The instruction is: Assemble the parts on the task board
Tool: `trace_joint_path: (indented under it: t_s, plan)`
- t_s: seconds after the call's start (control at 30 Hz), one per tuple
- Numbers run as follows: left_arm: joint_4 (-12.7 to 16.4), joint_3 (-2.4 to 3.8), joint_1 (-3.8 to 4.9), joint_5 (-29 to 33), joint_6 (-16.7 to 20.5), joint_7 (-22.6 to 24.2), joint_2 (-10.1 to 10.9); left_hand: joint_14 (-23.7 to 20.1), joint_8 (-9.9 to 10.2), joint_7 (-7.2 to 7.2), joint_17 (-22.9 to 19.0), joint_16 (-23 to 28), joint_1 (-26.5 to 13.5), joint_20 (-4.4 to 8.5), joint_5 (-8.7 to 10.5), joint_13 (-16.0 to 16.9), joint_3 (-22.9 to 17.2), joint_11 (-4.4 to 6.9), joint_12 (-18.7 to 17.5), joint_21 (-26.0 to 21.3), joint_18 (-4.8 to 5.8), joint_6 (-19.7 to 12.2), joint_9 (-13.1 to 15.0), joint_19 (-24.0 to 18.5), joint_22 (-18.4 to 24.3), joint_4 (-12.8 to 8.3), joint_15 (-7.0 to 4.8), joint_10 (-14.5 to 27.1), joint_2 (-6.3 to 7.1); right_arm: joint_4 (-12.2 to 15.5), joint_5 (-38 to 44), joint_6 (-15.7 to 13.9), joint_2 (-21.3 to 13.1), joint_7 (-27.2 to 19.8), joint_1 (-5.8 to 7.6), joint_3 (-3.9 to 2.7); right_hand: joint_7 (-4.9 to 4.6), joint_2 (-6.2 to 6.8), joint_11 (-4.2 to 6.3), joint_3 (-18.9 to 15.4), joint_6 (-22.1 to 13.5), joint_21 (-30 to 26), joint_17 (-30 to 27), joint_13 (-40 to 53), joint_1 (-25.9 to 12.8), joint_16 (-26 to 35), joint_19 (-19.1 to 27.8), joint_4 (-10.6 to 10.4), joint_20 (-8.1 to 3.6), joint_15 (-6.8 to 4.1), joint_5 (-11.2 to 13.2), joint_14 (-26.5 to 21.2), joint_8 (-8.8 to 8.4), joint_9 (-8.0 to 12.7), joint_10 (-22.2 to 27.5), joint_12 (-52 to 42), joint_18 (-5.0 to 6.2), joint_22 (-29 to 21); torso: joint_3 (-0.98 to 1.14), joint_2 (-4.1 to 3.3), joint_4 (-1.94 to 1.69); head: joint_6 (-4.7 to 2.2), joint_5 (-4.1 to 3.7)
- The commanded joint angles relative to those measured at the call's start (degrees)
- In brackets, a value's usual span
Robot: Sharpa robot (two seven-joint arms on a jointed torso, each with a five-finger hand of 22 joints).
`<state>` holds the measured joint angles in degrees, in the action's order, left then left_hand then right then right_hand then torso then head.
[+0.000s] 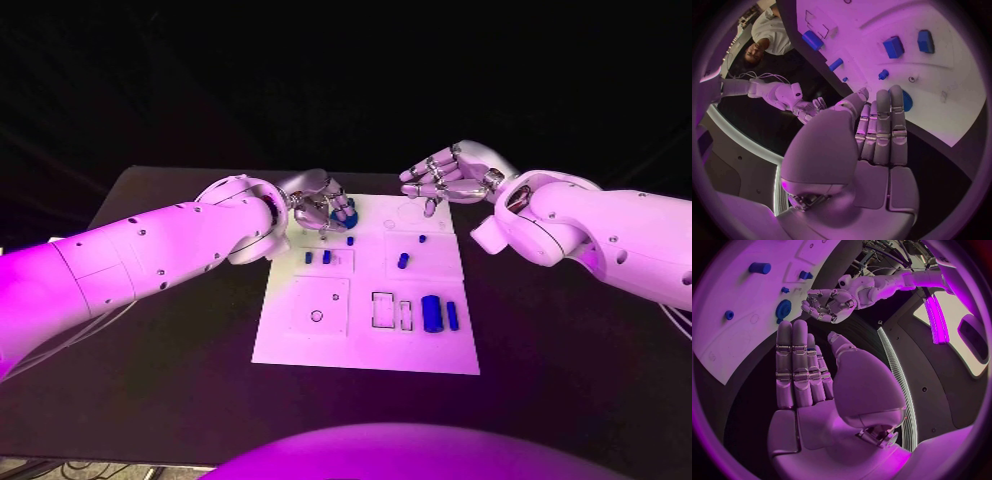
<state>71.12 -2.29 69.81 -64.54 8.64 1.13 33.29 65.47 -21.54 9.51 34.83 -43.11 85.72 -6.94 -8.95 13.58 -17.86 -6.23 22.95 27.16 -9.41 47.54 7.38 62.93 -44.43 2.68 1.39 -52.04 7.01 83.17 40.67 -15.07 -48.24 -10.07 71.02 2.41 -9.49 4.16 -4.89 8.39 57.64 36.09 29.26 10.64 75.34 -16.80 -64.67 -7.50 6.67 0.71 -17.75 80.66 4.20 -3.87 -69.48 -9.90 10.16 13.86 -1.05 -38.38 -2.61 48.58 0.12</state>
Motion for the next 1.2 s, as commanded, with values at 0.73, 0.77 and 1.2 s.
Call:
trace_joint_path:
  t_s: [0.73, 0.77, 1.2]
  plan:
    - [-5.65, -0.22, -1.26, -20.93, -4.58, -2.65, -6.31, 18.81, 8.57, -1.41, 30.12, -33.66, -4.14, 1.31, 0.94, -9.56, -0.21, 1.37, -6.54, 26.02, 2.26, 8.91, -3.42, 18.14, -18.17, 0.89, -1.44, -7.83, 1.30, 0.13, 0.61, 0.40, 0.33, -0.61, -0.13, 0.00, -0.26, -0.44, -0.30, -0.03, -0.08, -0.20, 0.09, -0.09, 0.27, 0.27, -0.51, -0.01, 0.05, 0.12, -0.21, 0.18, -0.29, -0.02, 0.13, 0.27, 0.33, -0.07, -0.03, -0.44, 0.43, -0.87, -0.26]
    - [-5.63, -0.22, -1.29, -21.01, -4.77, -2.71, -6.35, 18.86, 8.63, -1.44, 30.14, -33.72, -4.14, 1.34, 0.96, -9.60, -0.26, 1.41, -6.62, 26.30, 2.30, 9.07, -3.41, 18.24, -18.40, 0.89, -1.47, -8.03, 1.29, 0.12, 0.61, 0.39, 0.33, -0.61, -0.13, 0.00, -0.26, -0.44, -0.30, -0.03, -0.08, -0.20, 0.09, -0.09, 0.27, 0.27, -0.51, -0.01, 0.05, 0.12, -0.21, 0.18, -0.29, -0.02, 0.13, 0.27, 0.33, -0.07, -0.01, -0.43, 0.38, -0.87, -0.32]
    - [-6.08, -0.20, -1.82, -22.33, -5.89, -4.47, -7.02, 19.52, 9.41, -1.49, 30.33, -34.35, -3.71, 1.76, 1.11, -9.65, -1.37, 1.88, -7.25, 32.27, 3.33, 10.89, -3.31, 19.93, -23.05, 0.63, -1.91, -11.10, 0.85, 0.06, 0.61, 0.34, 0.46, -0.63, -0.13, 0.00, -0.26, -0.44, -0.30, -0.03, -0.08, -0.20, 0.09, -0.09, 0.27, 0.27, -0.51, -0.01, 0.05, 0.12, -0.21, 0.18, -0.29, -0.02, 0.13, 0.27, 0.33, -0.07, -0.04, -0.43, 0.42, -0.80, -0.47]
